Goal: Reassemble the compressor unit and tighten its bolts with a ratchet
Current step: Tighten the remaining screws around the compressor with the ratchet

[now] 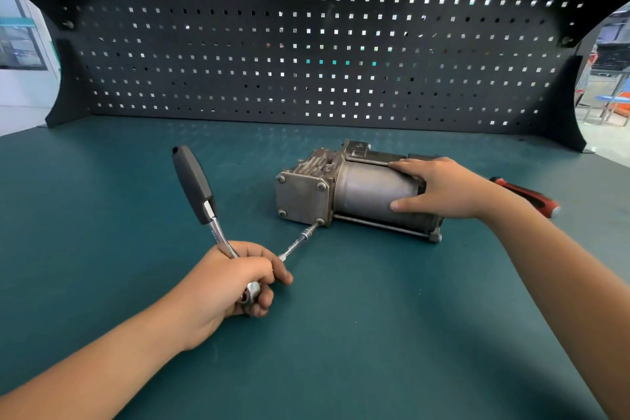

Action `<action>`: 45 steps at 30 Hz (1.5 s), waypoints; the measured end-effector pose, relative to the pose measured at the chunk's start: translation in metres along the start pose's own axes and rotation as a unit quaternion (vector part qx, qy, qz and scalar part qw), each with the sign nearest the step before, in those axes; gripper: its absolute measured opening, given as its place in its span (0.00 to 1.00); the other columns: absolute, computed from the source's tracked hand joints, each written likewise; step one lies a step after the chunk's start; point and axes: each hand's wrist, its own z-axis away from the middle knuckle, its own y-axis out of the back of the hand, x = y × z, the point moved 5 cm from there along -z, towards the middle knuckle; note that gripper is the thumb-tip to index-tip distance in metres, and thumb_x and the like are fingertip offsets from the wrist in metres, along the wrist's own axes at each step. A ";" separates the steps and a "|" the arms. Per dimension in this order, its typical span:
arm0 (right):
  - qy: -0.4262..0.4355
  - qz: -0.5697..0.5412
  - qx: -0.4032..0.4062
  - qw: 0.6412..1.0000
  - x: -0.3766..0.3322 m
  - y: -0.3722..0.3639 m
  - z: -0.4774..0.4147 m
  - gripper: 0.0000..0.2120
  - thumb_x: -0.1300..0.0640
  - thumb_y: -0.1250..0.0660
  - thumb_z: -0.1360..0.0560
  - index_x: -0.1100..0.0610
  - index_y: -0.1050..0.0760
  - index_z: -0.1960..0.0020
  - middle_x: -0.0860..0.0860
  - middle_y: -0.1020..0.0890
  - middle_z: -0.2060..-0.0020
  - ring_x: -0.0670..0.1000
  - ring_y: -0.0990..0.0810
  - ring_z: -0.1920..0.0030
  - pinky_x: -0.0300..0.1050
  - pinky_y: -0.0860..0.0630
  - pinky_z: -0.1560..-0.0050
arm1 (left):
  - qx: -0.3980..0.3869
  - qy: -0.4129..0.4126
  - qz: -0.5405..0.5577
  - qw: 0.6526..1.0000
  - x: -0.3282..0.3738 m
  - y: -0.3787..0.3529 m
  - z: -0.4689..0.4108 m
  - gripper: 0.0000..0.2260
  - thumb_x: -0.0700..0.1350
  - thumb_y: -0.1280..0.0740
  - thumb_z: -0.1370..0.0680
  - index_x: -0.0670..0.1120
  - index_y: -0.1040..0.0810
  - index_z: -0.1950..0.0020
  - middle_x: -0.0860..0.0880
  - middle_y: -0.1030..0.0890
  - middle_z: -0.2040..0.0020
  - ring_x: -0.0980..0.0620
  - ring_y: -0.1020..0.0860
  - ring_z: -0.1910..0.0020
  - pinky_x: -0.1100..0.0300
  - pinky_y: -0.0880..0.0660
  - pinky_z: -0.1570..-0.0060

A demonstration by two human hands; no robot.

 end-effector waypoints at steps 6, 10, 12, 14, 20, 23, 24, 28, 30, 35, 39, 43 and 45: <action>0.001 -0.002 0.003 1.000 0.000 0.000 0.000 0.34 0.43 0.33 0.29 0.49 0.40 0.27 0.46 0.33 0.30 0.55 0.37 0.31 0.46 0.40 0.32 | -0.012 -0.015 -0.046 0.999 0.000 -0.003 0.002 0.19 0.29 0.42 0.28 0.44 0.20 0.73 0.32 0.24 0.68 0.53 0.30 0.80 0.66 0.32 0.78; -0.002 -0.003 0.003 1.000 0.000 0.000 0.000 0.34 0.42 0.33 0.29 0.49 0.40 0.26 0.46 0.33 0.30 0.55 0.37 0.31 0.46 0.40 0.32 | -0.006 -0.016 -0.051 0.999 -0.001 -0.002 0.002 0.17 0.29 0.42 0.28 0.42 0.20 0.72 0.42 0.27 0.77 0.53 0.30 0.81 0.66 0.33 0.79; -0.004 -0.001 0.004 1.000 0.000 0.000 0.001 0.34 0.42 0.33 0.29 0.48 0.41 0.26 0.46 0.34 0.29 0.55 0.38 0.31 0.46 0.41 0.33 | -0.004 -0.015 -0.053 0.998 -0.001 -0.002 0.003 0.18 0.29 0.42 0.28 0.42 0.20 0.72 0.41 0.27 0.75 0.53 0.30 0.81 0.66 0.33 0.79; -0.002 0.000 0.004 1.000 0.000 0.000 0.000 0.34 0.42 0.33 0.29 0.48 0.41 0.26 0.46 0.34 0.29 0.55 0.38 0.31 0.45 0.41 0.33 | 0.000 -0.014 -0.053 0.998 -0.001 -0.002 0.003 0.18 0.29 0.42 0.28 0.42 0.19 0.72 0.40 0.27 0.74 0.53 0.30 0.81 0.66 0.33 0.80; 0.000 0.004 -0.003 1.000 0.000 0.000 0.000 0.34 0.42 0.33 0.29 0.48 0.40 0.26 0.47 0.33 0.30 0.56 0.36 0.32 0.48 0.39 0.32 | 0.012 -0.007 -0.047 0.999 -0.001 -0.002 0.003 0.16 0.30 0.43 0.28 0.39 0.19 0.70 0.41 0.26 0.76 0.53 0.30 0.81 0.65 0.32 0.80; 0.003 -0.001 -0.001 1.000 -0.002 0.000 0.000 0.34 0.43 0.33 0.29 0.49 0.40 0.26 0.47 0.32 0.30 0.55 0.36 0.31 0.47 0.39 0.32 | 0.007 -0.009 -0.035 0.999 0.000 -0.004 0.002 0.14 0.29 0.44 0.28 0.35 0.20 0.65 0.44 0.25 0.77 0.54 0.30 0.81 0.67 0.33 0.80; 0.006 -0.002 0.002 1.000 -0.002 0.001 0.000 0.34 0.43 0.32 0.29 0.50 0.40 0.26 0.47 0.32 0.30 0.54 0.36 0.31 0.46 0.40 0.32 | 0.006 -0.007 -0.024 1.000 0.001 -0.005 0.002 0.13 0.28 0.44 0.28 0.35 0.20 0.63 0.45 0.23 0.76 0.54 0.30 0.82 0.68 0.32 0.80; 0.018 0.004 0.008 1.000 -0.005 0.002 0.001 0.33 0.44 0.32 0.28 0.50 0.39 0.26 0.48 0.33 0.29 0.52 0.36 0.30 0.42 0.43 0.33 | 0.020 0.050 0.123 0.991 0.000 -0.004 -0.002 0.13 0.27 0.46 0.28 0.38 0.24 0.62 0.40 0.17 0.64 0.56 0.31 0.82 0.69 0.32 0.80; 0.022 0.005 0.012 1.000 -0.006 0.002 0.002 0.33 0.45 0.32 0.28 0.51 0.39 0.27 0.48 0.32 0.30 0.52 0.36 0.31 0.42 0.43 0.33 | 0.019 0.081 0.204 0.976 0.000 -0.004 -0.004 0.13 0.27 0.47 0.28 0.39 0.27 0.61 0.38 0.17 0.64 0.57 0.32 0.83 0.70 0.32 0.81; 0.012 -0.001 0.017 1.000 -0.003 0.001 0.003 0.37 0.43 0.30 0.31 0.51 0.39 0.27 0.48 0.32 0.30 0.54 0.36 0.31 0.45 0.42 0.32 | 0.004 0.011 0.049 0.999 0.004 -0.014 -0.001 0.14 0.27 0.45 0.27 0.40 0.25 0.65 0.46 0.19 0.70 0.56 0.33 0.82 0.68 0.36 0.80; 0.017 0.016 0.018 1.000 -0.003 0.000 0.003 0.42 0.43 0.26 0.35 0.50 0.40 0.27 0.47 0.32 0.31 0.53 0.35 0.32 0.41 0.44 0.34 | -0.003 -0.037 -0.031 0.999 0.006 -0.022 0.002 0.15 0.27 0.44 0.28 0.40 0.24 0.67 0.51 0.25 0.77 0.56 0.32 0.81 0.68 0.35 0.80; 0.014 0.022 0.041 0.999 -0.006 0.001 0.004 0.42 0.46 0.25 0.36 0.51 0.40 0.26 0.49 0.29 0.33 0.53 0.33 0.34 0.41 0.42 0.36 | -0.009 -0.008 -0.017 1.000 0.007 -0.010 -0.001 0.17 0.28 0.42 0.28 0.42 0.23 0.71 0.49 0.22 0.73 0.56 0.31 0.80 0.67 0.34 0.80; -0.019 0.002 0.038 0.999 -0.002 0.000 0.006 0.45 0.45 0.25 0.36 0.49 0.44 0.25 0.49 0.28 0.33 0.55 0.34 0.33 0.45 0.37 0.35 | -0.003 0.021 0.033 0.999 0.007 0.002 -0.002 0.18 0.28 0.42 0.28 0.42 0.22 0.73 0.45 0.21 0.71 0.55 0.32 0.81 0.68 0.36 0.82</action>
